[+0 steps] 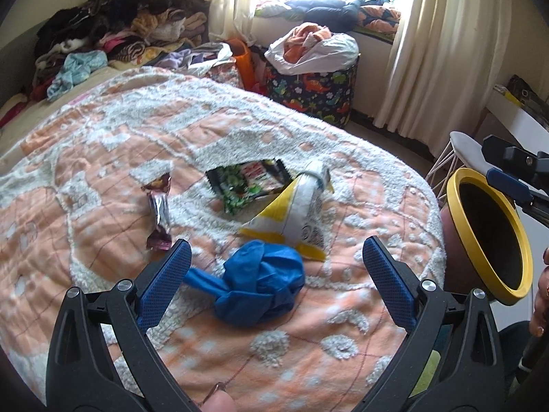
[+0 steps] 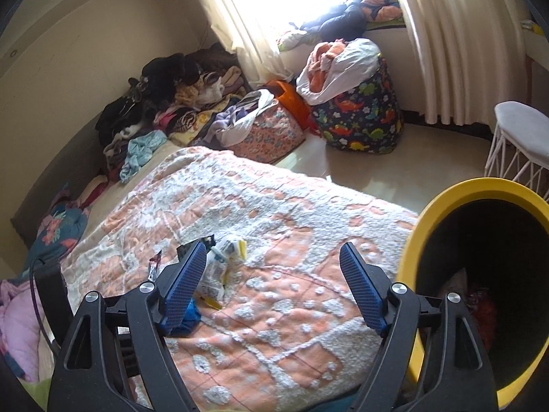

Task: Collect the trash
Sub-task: 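Move both open tools back from the bin over the bed, then grasp the blue plastic bag with the left tool while the right tool grasps the white-yellow snack bag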

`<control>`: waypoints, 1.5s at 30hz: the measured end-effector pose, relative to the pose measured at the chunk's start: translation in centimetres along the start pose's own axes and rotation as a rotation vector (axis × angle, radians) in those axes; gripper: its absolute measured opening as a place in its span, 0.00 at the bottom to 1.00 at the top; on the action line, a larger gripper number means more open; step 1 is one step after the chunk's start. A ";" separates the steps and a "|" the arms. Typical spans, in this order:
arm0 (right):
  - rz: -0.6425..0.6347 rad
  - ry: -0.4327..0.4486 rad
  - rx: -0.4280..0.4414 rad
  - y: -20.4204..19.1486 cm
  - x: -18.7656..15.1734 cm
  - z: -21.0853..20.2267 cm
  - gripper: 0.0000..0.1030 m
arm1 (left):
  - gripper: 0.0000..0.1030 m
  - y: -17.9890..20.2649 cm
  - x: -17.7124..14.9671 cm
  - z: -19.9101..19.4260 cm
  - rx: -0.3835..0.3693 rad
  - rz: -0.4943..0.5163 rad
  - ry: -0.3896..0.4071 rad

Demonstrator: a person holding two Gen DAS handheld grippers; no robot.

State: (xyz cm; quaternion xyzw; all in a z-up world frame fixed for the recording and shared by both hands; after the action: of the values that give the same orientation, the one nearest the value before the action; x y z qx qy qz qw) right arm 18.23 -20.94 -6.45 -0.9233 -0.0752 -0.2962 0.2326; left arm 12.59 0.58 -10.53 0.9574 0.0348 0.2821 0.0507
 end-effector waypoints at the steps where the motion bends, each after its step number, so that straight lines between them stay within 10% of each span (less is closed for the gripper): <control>1: -0.006 -0.008 0.000 -0.4 0.1 0.4 0.75 | 0.89 -0.3 -0.1 0.2 -0.005 -0.010 -0.008; 7: -0.037 -0.071 0.021 -2.9 1.0 3.6 0.75 | 0.89 -1.5 -0.8 1.5 -0.019 -0.073 -0.069; 28: 0.015 -0.331 0.095 -6.3 1.2 15.1 0.75 | 0.28 -2.6 -2.2 3.1 -0.162 -0.142 -0.132; 35: 0.093 -0.362 0.124 -4.9 1.3 17.1 0.71 | 0.24 -1.2 -2.4 2.8 -0.191 -0.083 -0.129; 45: 0.150 -0.315 0.262 -3.1 1.2 15.8 0.33 | 0.23 -1.0 -2.3 2.6 -0.196 -0.070 -0.125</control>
State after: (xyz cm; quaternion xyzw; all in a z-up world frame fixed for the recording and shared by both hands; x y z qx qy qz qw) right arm 26.50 -10.71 -15.90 -0.9230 -0.0797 -0.1179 0.3574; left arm 11.99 1.14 -14.06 0.9618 0.0373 0.2218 0.1560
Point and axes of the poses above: each gripper's, at about its wrist camera, not at the fingertips, and z roughly the way its jaws point, y to its right, x to its top, the point moved 1 cm from there along z, roughly the way its jaws point, and after that the axes turned 11 degrees about -y, right-handed, at the moved point
